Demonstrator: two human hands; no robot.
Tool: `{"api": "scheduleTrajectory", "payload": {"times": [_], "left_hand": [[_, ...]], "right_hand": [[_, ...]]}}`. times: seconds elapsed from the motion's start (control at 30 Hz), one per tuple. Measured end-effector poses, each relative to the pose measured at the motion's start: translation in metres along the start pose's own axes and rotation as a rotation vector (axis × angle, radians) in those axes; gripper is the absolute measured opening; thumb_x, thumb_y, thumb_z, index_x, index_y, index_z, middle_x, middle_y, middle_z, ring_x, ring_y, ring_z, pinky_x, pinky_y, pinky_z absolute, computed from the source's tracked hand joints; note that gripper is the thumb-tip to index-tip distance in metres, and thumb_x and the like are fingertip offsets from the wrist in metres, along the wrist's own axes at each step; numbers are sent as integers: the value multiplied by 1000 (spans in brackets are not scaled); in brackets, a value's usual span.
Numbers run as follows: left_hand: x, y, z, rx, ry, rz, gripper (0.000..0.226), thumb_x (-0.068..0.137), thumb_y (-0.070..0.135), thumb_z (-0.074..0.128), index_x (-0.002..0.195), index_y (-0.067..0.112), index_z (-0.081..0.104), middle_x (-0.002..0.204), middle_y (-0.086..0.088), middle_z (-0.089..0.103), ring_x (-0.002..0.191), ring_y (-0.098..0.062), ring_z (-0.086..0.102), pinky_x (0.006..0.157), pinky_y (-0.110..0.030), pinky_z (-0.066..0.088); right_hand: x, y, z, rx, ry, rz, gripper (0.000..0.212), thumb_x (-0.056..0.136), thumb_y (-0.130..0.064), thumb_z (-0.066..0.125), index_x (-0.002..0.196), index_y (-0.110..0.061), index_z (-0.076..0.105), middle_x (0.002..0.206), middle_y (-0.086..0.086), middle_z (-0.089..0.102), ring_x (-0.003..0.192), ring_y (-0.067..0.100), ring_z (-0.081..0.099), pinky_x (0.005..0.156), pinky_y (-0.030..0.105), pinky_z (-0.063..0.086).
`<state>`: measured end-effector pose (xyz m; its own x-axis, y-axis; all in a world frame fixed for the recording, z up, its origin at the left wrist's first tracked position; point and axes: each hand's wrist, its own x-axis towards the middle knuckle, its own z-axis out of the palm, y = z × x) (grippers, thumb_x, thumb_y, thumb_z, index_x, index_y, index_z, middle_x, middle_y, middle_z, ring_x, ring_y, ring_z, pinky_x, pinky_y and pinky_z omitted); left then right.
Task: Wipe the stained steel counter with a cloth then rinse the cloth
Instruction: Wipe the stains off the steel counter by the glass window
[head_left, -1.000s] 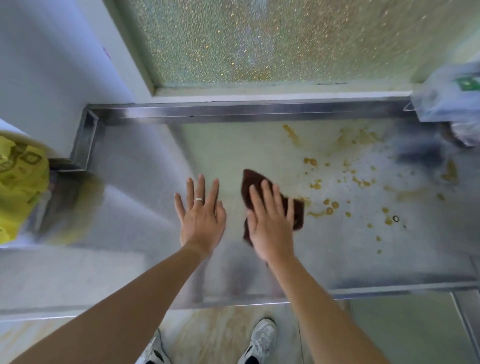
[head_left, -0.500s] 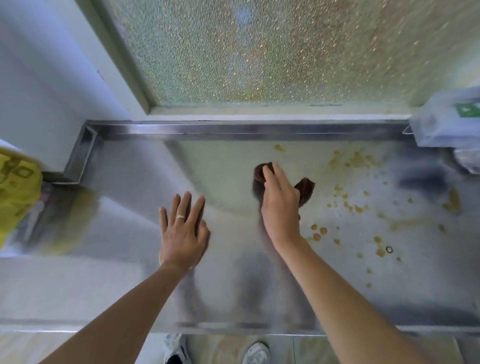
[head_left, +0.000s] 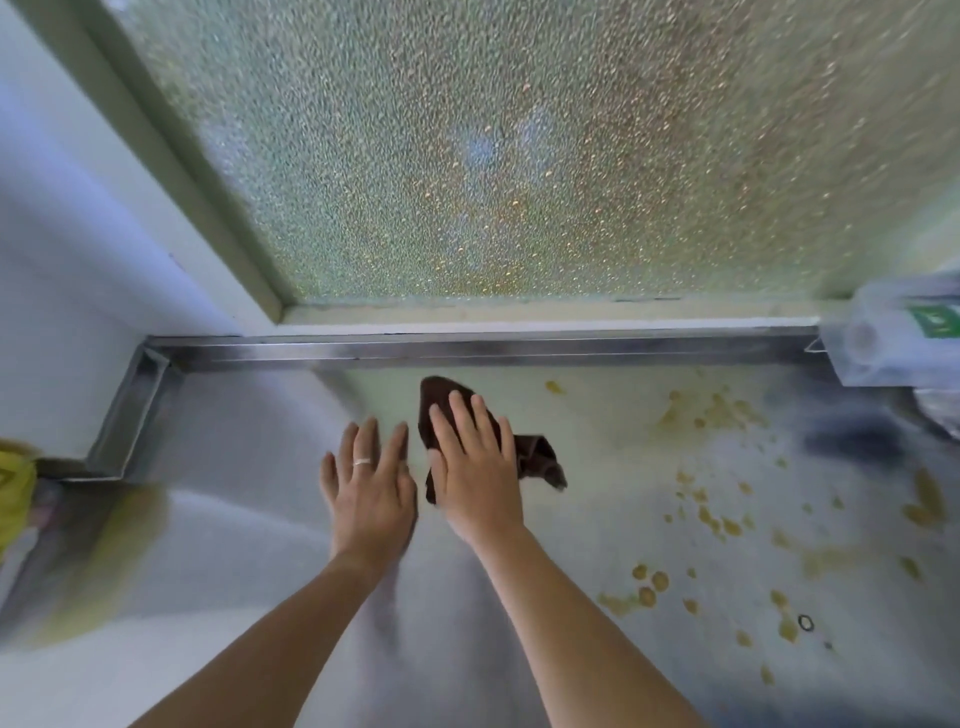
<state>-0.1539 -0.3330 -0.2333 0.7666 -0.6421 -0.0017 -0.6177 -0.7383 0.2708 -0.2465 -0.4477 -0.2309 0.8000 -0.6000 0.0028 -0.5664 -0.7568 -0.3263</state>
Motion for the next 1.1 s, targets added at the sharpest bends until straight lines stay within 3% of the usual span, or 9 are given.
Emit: {"api": "scheduleTrajectory", "payload": {"times": [0.17,0.4,0.57,0.63,0.73,0.8,0.87,0.93,1.1], "left_hand": [[1,-2,2,26,-7,1,51,98,35,30,148,36,38,156,-6,36,151,-30,21,121,-55,20],[-1,2,-4,10,-34,5,54,98,37,29,151,35,35,158,-7,33,152,-31,18,123,-54,15],[-1,2,-3,14,-33,12,53,99,38,29,151,33,37,157,-9,35,152,-32,19,123,-54,13],[-2,1,-5,31,-36,18,52,98,37,32,149,31,42,155,-10,41,149,-34,26,122,-54,16],[8,-1,-12,-19,23,22,41,94,33,36,129,28,56,134,-5,54,131,-34,44,112,-51,29],[20,-2,-17,-88,82,-26,32,93,30,37,117,25,57,121,-2,57,119,-32,50,107,-48,32],[26,-4,-15,-103,92,-53,38,94,28,34,125,20,55,129,-4,55,128,-29,48,112,-48,31],[25,-6,-7,-61,58,-58,50,97,29,30,143,15,46,149,-6,46,147,-26,32,120,-49,23],[24,-6,-1,-2,12,-56,57,97,33,31,150,14,39,157,-7,38,152,-27,24,121,-53,22]], "right_hand": [[38,30,-16,-9,13,72,52,109,-37,27,160,-26,31,172,-1,16,160,21,8,126,51,13],[24,111,-49,-98,122,346,47,109,-28,35,154,-17,43,167,7,30,156,27,25,121,48,27],[18,134,-70,13,174,562,49,106,-9,42,154,-11,41,168,10,27,156,30,24,115,47,31],[16,121,-74,151,281,626,47,103,-2,44,150,-5,46,165,15,32,147,37,40,111,49,38],[0,73,-61,194,436,359,46,98,6,52,144,1,53,157,22,44,135,39,55,102,46,48],[-7,29,-41,126,287,112,50,96,1,56,145,-6,53,158,16,44,144,33,47,102,44,45],[-7,-9,-16,52,96,-17,49,103,-19,47,152,-18,46,166,5,34,154,27,30,118,48,32],[5,-25,-2,17,34,-47,50,108,-33,35,157,-24,38,169,0,26,158,27,17,126,51,18],[46,-4,-4,-15,36,-66,52,108,-35,31,158,-23,37,170,0,23,159,24,15,126,49,16]]}}
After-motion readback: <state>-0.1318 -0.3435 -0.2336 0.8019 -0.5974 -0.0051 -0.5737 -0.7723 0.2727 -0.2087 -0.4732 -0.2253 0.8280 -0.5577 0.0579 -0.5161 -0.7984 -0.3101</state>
